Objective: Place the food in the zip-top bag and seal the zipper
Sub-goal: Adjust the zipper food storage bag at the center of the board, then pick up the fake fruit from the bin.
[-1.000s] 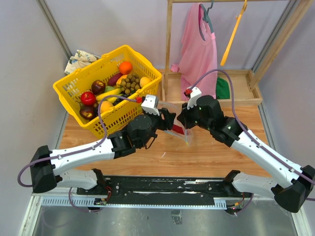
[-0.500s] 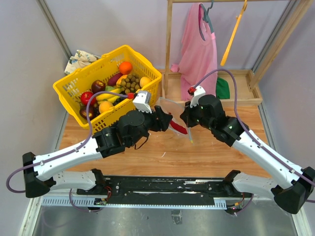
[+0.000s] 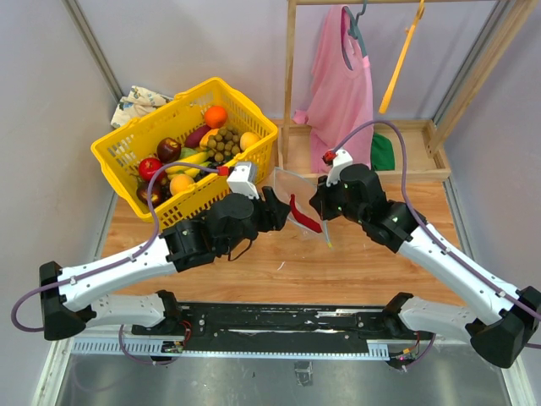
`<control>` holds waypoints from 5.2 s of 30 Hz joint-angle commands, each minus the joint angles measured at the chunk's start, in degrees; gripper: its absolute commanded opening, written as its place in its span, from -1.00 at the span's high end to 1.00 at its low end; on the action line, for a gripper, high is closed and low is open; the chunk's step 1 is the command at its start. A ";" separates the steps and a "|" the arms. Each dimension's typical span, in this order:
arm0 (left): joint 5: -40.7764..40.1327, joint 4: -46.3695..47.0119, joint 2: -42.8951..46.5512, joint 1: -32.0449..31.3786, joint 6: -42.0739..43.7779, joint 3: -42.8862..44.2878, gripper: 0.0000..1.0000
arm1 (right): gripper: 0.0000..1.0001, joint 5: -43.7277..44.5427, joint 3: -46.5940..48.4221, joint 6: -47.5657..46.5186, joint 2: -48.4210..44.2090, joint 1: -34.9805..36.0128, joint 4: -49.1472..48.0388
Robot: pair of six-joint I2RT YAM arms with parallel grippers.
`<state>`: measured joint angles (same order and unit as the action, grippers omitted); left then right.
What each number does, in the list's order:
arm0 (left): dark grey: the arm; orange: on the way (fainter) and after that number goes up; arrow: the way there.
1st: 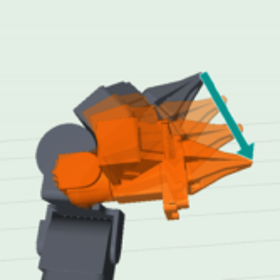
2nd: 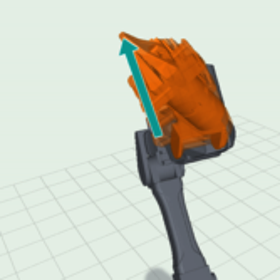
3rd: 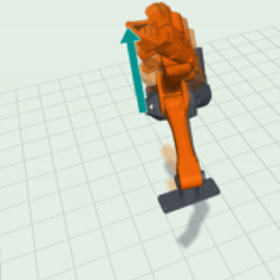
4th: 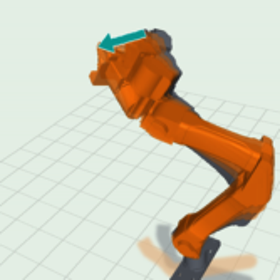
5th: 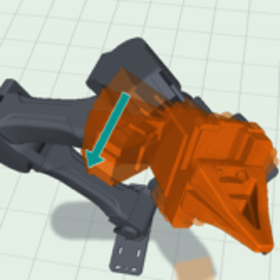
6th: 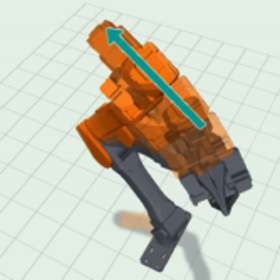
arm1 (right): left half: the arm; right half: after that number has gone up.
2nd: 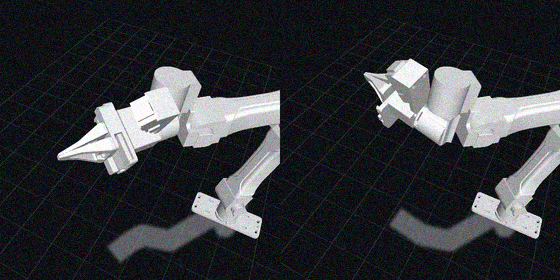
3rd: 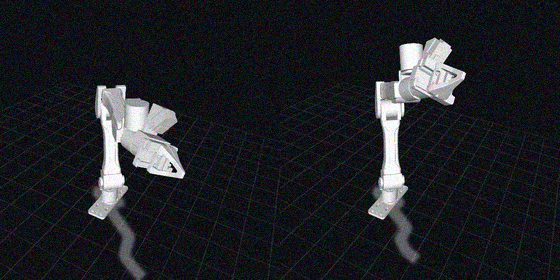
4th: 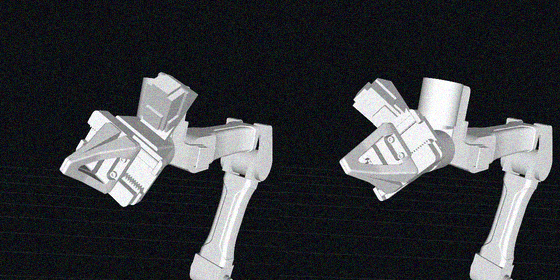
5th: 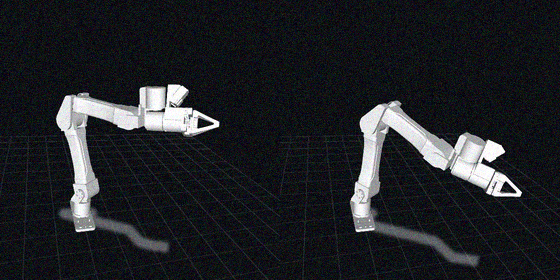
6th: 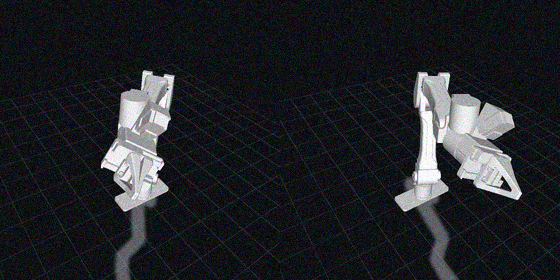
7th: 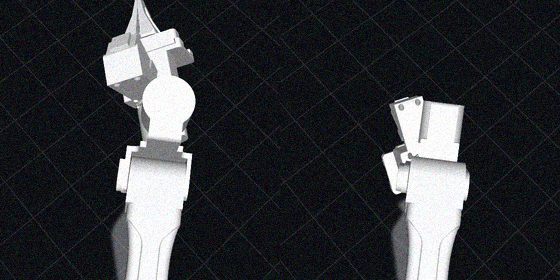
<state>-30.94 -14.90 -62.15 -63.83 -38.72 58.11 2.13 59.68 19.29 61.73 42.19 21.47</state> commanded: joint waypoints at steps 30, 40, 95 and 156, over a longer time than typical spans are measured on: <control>19.12 -11.71 -13.91 6.26 9.72 22.56 0.99 | 0.99 14.78 11.12 -14.55 1.59 -3.65 20.58; 20.95 -13.67 -17.22 6.33 11.74 24.62 0.99 | 0.99 18.56 12.37 -18.50 -0.13 -3.63 22.05; 9.76 -3.12 -4.38 15.37 19.00 14.87 -0.61 | 0.99 15.38 4.39 -17.53 -3.23 -3.63 11.31; 10.72 14.50 -45.62 65.44 24.69 18.59 -0.73 | 0.99 14.83 2.48 -20.30 -1.00 -3.62 9.12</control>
<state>-20.99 -2.61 -106.94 1.45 -14.48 77.97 17.54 62.81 -0.36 60.77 39.22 31.92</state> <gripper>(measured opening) 0.897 0.011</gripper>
